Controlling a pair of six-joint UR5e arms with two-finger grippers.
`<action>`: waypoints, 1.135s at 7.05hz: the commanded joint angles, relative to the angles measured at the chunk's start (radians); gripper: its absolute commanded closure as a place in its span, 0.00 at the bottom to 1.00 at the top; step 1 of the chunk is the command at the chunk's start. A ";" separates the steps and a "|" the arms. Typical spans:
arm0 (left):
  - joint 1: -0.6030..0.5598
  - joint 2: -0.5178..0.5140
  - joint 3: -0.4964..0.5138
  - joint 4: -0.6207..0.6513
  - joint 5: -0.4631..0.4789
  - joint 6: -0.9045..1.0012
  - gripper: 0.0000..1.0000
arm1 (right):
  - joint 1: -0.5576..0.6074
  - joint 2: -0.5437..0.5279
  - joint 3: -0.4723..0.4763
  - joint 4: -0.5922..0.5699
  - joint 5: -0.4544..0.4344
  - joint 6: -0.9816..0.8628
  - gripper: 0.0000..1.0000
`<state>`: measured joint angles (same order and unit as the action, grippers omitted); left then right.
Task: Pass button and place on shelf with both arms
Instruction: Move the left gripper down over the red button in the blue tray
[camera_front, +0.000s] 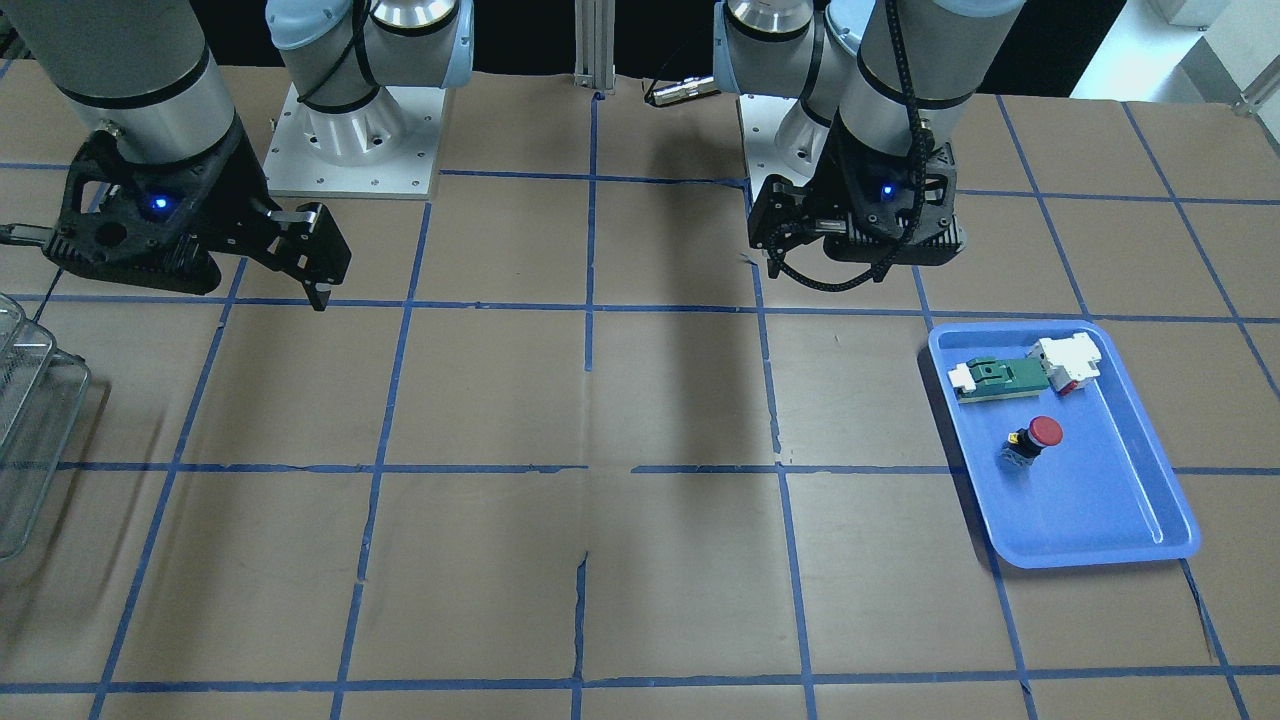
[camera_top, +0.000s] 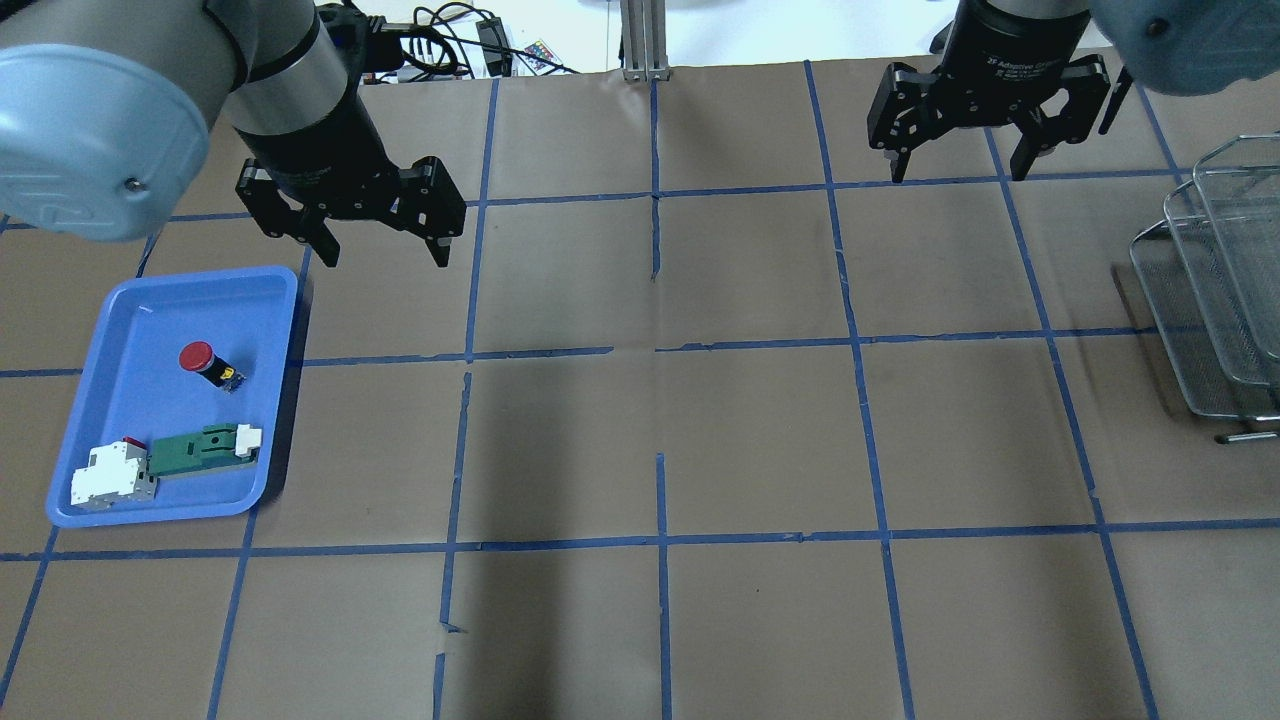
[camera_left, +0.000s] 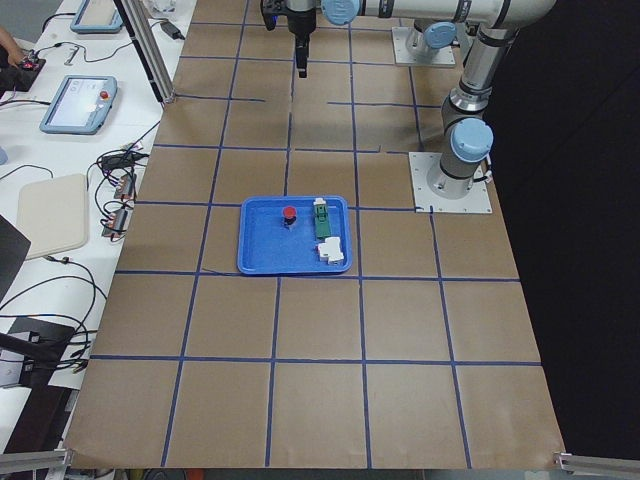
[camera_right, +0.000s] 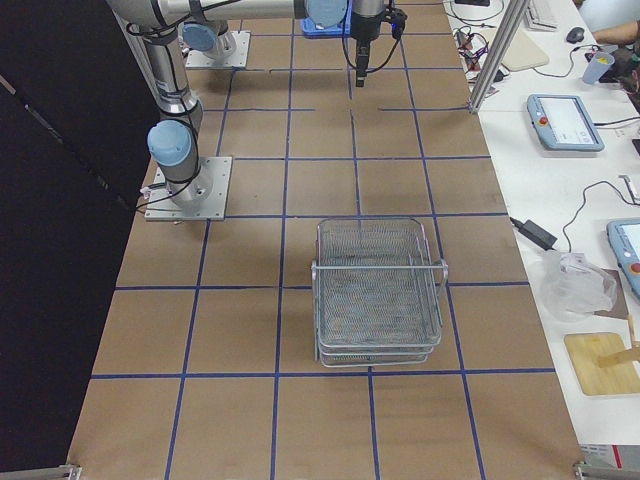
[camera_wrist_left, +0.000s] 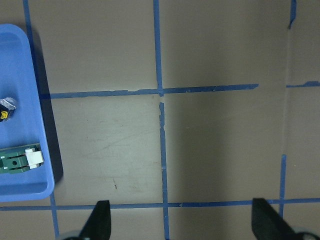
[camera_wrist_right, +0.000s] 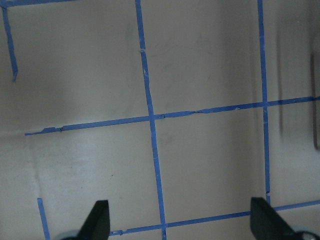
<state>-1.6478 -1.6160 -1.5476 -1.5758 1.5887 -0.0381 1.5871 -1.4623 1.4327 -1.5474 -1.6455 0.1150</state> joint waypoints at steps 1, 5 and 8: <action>0.019 0.002 0.000 0.004 -0.006 0.021 0.00 | -0.001 0.000 0.000 -0.006 -0.001 0.000 0.00; 0.303 -0.062 -0.061 0.105 -0.007 0.374 0.00 | -0.001 -0.001 0.000 -0.005 0.004 0.000 0.00; 0.451 -0.149 -0.218 0.426 -0.009 0.733 0.00 | -0.001 -0.001 -0.002 -0.010 0.007 0.000 0.00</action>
<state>-1.2480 -1.7204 -1.7027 -1.2919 1.5799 0.5534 1.5862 -1.4634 1.4318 -1.5555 -1.6397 0.1150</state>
